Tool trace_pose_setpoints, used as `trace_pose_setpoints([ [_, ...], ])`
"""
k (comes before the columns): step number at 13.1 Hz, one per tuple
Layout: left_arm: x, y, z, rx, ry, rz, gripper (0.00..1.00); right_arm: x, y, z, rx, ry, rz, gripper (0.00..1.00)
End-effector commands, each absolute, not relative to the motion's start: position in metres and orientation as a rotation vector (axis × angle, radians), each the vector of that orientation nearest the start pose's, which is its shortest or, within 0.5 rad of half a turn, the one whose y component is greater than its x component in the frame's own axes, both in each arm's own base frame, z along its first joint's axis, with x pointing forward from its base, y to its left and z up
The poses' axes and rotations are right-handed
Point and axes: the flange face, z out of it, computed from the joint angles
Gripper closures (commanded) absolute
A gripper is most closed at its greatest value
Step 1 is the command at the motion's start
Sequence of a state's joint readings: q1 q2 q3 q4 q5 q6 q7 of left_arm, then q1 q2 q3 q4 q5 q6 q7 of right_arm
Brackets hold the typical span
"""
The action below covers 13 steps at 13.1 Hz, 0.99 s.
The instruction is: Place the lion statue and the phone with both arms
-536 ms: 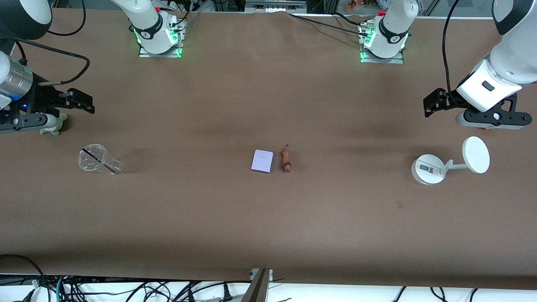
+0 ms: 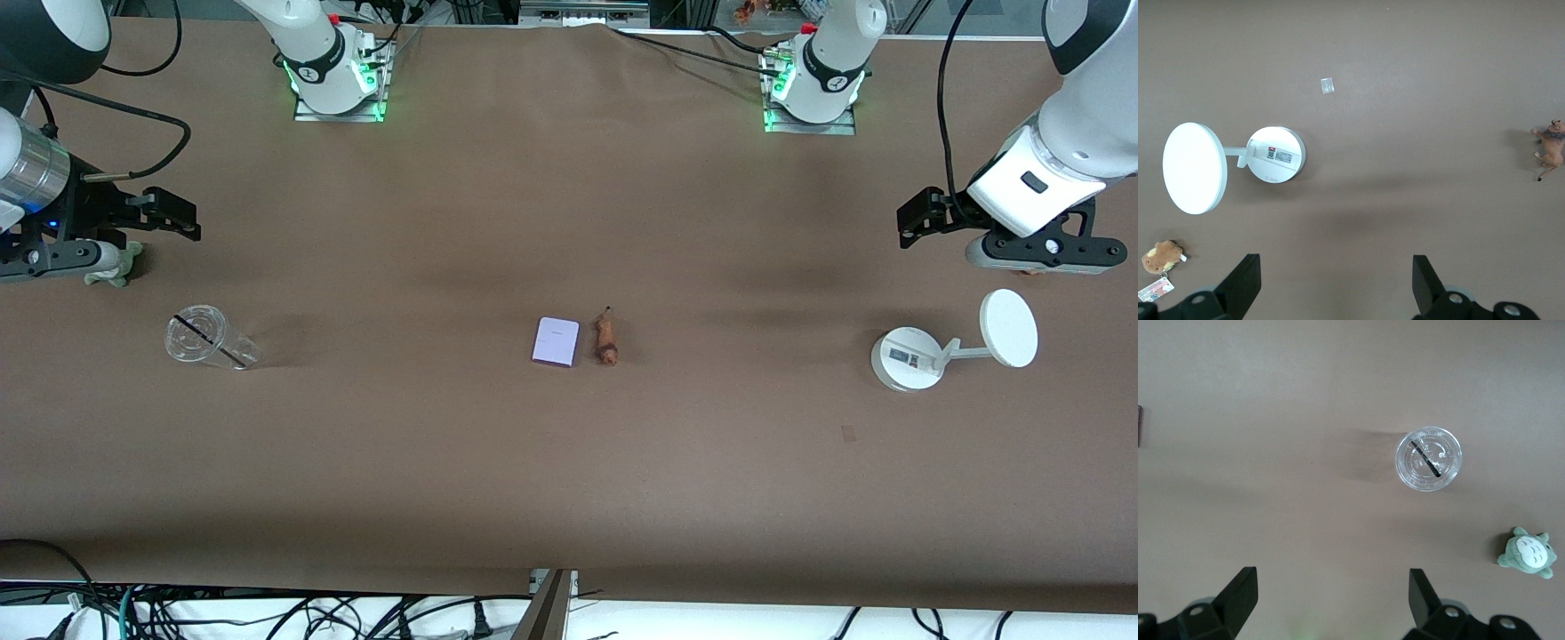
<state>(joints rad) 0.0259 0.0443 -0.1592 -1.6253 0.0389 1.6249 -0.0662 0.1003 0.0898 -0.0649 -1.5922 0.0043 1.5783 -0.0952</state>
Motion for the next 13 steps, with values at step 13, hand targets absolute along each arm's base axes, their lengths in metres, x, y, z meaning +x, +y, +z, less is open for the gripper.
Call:
trace_pose_setpoints([
  [13,0.619,-0.245,0.446,-3.138,0.038,0.147,0.0,0.578,0.024,0.57,-3.132,-0.2,0.173,0.0],
])
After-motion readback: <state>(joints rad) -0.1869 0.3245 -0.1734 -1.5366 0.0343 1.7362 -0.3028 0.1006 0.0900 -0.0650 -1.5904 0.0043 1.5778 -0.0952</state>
